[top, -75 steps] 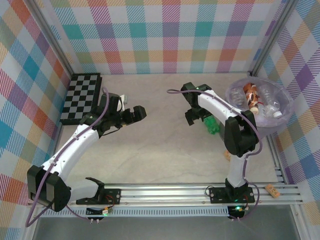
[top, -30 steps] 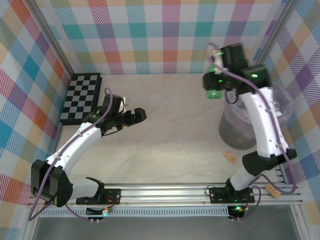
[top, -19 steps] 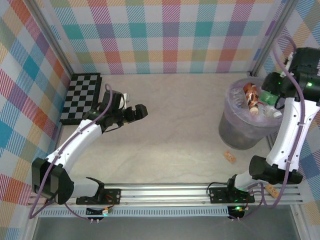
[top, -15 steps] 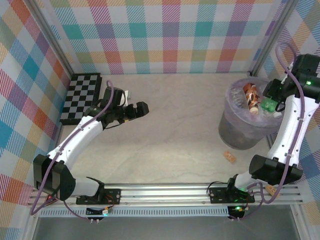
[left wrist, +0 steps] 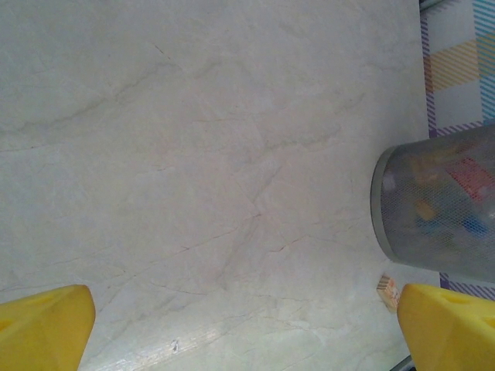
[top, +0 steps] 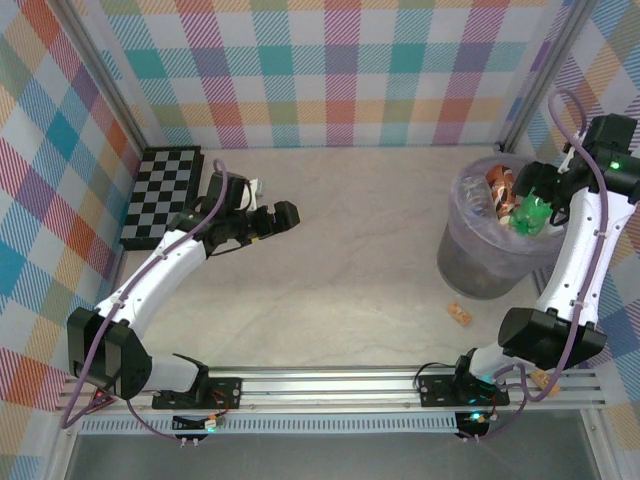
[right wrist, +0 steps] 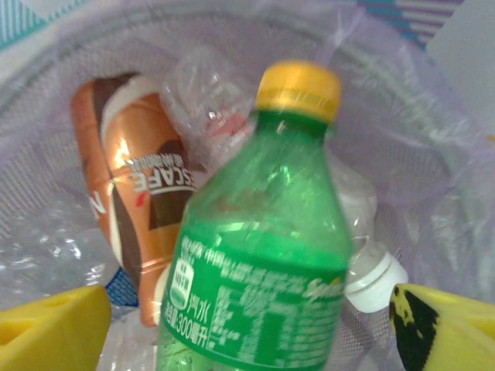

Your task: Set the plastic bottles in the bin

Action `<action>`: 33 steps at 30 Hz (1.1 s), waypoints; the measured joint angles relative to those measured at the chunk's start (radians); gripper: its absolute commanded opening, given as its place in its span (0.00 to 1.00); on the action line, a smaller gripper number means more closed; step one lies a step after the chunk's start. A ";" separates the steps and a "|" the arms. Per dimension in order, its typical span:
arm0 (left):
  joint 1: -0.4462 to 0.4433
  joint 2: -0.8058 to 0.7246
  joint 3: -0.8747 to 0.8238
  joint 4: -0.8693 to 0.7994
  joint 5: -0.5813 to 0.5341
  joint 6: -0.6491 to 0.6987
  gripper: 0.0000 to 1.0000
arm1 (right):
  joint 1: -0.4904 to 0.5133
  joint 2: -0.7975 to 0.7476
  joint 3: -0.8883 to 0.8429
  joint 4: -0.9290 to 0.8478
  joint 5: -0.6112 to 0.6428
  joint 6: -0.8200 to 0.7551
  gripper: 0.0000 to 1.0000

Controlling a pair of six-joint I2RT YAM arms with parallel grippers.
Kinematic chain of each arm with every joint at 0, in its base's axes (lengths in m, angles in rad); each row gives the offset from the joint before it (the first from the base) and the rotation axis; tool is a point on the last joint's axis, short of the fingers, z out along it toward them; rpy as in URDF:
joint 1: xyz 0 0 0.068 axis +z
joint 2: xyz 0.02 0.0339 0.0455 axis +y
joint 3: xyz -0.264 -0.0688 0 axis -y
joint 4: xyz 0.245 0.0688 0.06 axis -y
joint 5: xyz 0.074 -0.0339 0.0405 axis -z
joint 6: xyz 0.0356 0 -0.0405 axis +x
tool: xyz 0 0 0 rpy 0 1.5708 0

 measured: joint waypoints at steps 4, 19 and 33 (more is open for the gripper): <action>0.000 0.000 0.000 0.000 0.000 -0.001 1.00 | 0.000 0.000 0.090 -0.005 -0.002 0.003 0.82; 0.000 0.049 -0.011 0.056 0.012 -0.005 1.00 | 0.006 0.031 -0.101 0.072 -0.039 -0.004 0.60; 0.000 0.073 -0.011 0.062 0.026 -0.008 1.00 | 0.079 -0.053 -0.282 0.254 -0.087 -0.001 0.58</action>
